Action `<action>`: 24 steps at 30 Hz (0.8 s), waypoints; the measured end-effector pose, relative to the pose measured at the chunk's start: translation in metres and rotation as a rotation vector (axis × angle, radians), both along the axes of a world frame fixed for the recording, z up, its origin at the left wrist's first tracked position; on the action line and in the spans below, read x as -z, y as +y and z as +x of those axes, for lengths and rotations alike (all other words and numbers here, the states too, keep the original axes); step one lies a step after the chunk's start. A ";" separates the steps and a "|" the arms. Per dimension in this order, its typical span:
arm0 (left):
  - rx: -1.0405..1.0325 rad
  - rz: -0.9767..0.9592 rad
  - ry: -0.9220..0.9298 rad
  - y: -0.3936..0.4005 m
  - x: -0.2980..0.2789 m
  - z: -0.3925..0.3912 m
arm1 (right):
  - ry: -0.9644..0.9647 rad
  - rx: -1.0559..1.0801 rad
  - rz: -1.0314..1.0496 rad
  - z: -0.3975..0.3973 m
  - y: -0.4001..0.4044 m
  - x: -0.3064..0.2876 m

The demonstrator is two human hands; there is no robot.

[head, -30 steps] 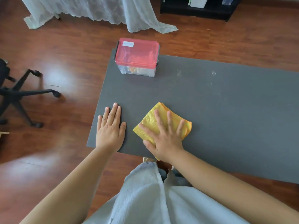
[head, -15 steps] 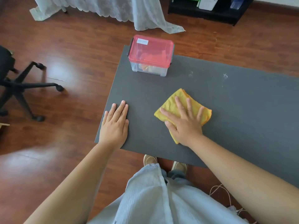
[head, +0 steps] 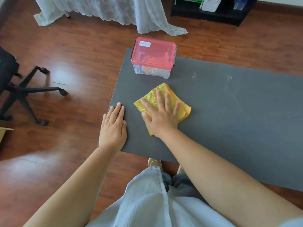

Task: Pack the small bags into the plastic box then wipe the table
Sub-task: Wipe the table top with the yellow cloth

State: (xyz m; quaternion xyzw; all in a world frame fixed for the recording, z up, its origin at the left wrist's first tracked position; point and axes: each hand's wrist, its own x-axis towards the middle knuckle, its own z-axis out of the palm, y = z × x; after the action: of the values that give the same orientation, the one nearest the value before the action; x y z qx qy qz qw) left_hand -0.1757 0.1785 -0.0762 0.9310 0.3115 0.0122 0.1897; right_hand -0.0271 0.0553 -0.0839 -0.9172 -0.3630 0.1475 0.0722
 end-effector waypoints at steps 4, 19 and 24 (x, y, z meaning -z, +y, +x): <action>0.041 0.045 0.084 -0.001 0.002 0.003 | -0.013 0.227 -0.015 0.038 -0.044 0.003; 0.286 0.052 0.138 -0.051 0.006 0.090 | -0.016 0.165 -0.017 0.037 -0.072 0.000; 0.284 0.056 0.141 -0.064 0.006 0.114 | -0.141 0.228 -0.055 0.115 -0.077 -0.004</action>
State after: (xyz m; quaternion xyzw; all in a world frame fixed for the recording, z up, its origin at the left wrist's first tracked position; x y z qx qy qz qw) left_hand -0.0620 0.1145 -0.0822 0.9692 0.1887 -0.0716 0.1412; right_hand 0.0880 -0.0216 -0.0794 -0.9622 -0.2564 0.0835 0.0376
